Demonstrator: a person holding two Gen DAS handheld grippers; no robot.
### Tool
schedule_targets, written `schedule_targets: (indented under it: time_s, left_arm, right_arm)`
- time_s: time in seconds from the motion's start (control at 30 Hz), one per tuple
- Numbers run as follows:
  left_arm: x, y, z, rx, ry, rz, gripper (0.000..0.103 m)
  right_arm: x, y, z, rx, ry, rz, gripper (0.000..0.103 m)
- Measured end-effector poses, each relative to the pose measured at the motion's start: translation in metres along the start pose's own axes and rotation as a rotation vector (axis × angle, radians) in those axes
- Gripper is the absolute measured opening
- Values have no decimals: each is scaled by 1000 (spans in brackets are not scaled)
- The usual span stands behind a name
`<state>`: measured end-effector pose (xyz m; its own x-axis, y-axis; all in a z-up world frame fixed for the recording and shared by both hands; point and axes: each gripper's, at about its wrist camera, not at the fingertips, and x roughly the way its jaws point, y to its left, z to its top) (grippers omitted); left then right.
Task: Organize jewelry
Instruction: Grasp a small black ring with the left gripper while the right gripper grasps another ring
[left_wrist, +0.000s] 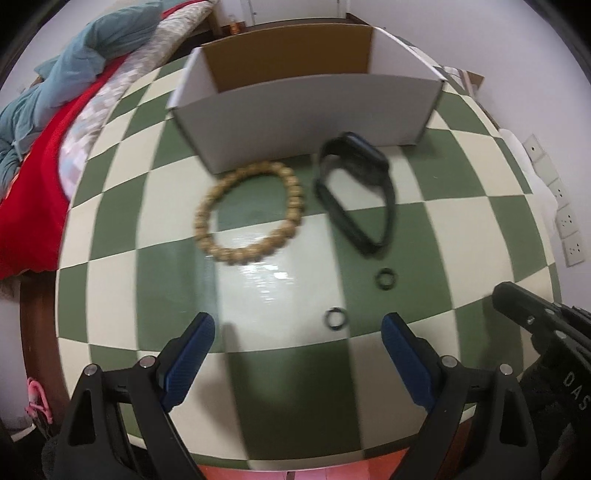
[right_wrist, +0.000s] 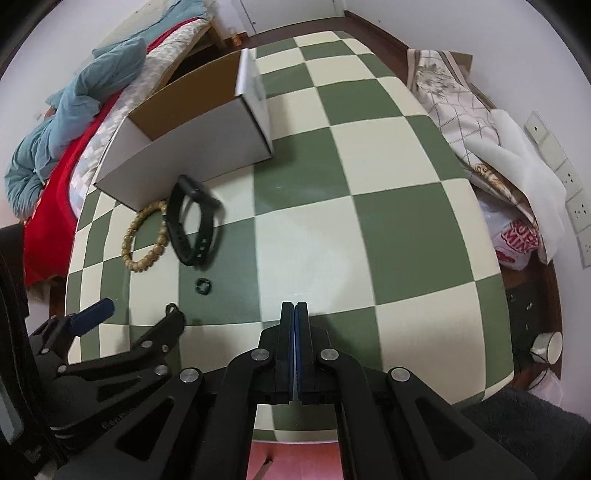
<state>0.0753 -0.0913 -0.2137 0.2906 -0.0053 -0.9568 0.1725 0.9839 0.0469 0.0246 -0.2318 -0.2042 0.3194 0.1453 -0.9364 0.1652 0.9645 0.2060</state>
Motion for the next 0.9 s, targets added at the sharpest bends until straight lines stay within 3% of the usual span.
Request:
schedule_targets:
  time_s: [0.03, 0.17, 0.33, 0.4, 0.57, 0.63, 0.8, 0.9]
  left_arm:
    - [1, -4, 0, 9, 4, -1, 81]
    - [4, -9, 0, 19, 3, -18, 74]
    - [0, -11, 2, 27, -9, -66, 24]
    - [-1, -12, 3, 29, -8, -72, 10]
    - [-1, 0, 3, 1, -4, -77, 10]
    - [-4, 11, 0, -14, -10, -64, 10]
    - [-5, 49, -6, -81, -8, -18, 10]
    - [-2, 66, -10, -111, 3, 0, 10]
  right_arm:
    - [0, -3, 0, 6, 1, -7, 0]
    - [3, -13, 1, 30, 8, -18, 1]
    - [4, -17, 1, 50, 0, -20, 1]
    - [4, -17, 2, 55, -1, -16, 1]
    - [-1, -11, 6, 60, -16, 17, 1]
    - [-1, -4, 8, 61, -9, 90, 3]
    - [6, 30, 12, -14, -1, 172, 29]
    - [14, 52, 12, -67, 4, 164, 30]
